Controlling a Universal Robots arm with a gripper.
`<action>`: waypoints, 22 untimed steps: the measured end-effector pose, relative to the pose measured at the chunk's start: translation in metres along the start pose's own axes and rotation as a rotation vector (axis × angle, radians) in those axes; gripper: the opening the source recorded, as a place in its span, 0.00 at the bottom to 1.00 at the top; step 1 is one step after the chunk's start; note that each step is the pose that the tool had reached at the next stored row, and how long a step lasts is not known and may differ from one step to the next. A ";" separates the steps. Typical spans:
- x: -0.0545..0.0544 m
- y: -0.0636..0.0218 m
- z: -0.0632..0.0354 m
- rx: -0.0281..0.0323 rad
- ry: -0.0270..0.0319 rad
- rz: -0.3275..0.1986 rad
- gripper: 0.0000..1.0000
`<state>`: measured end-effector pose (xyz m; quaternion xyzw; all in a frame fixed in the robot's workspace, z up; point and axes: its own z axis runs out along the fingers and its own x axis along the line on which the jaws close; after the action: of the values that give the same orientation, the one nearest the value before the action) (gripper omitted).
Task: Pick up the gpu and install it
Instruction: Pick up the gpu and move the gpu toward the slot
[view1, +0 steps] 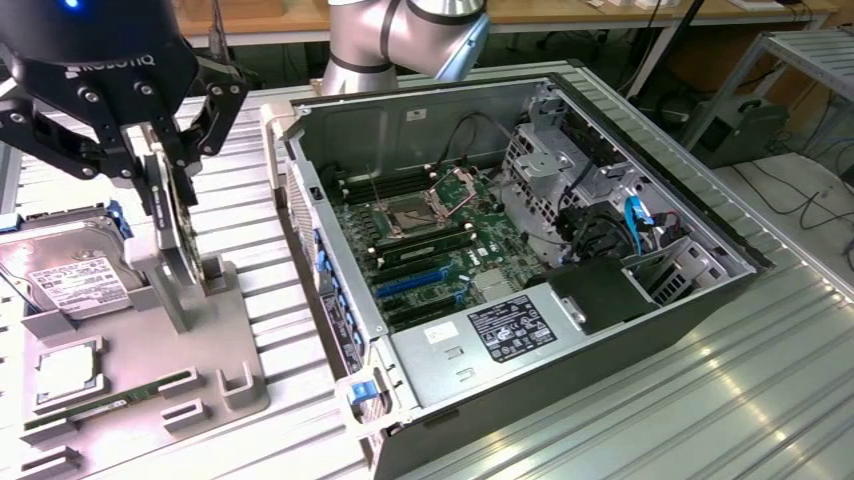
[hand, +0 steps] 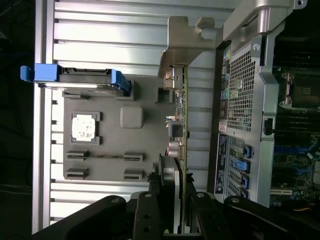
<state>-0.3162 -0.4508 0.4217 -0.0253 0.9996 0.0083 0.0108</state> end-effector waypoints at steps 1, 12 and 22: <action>0.000 0.0001 -0.0021 0.0000 0.0000 0.000 0.28; -0.010 -0.0004 -0.0040 0.0001 0.0001 0.000 0.28; -0.037 -0.0018 -0.0029 0.0000 0.0001 0.000 0.28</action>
<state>-0.2791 -0.4508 0.4254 -0.0252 0.9996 0.0083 0.0107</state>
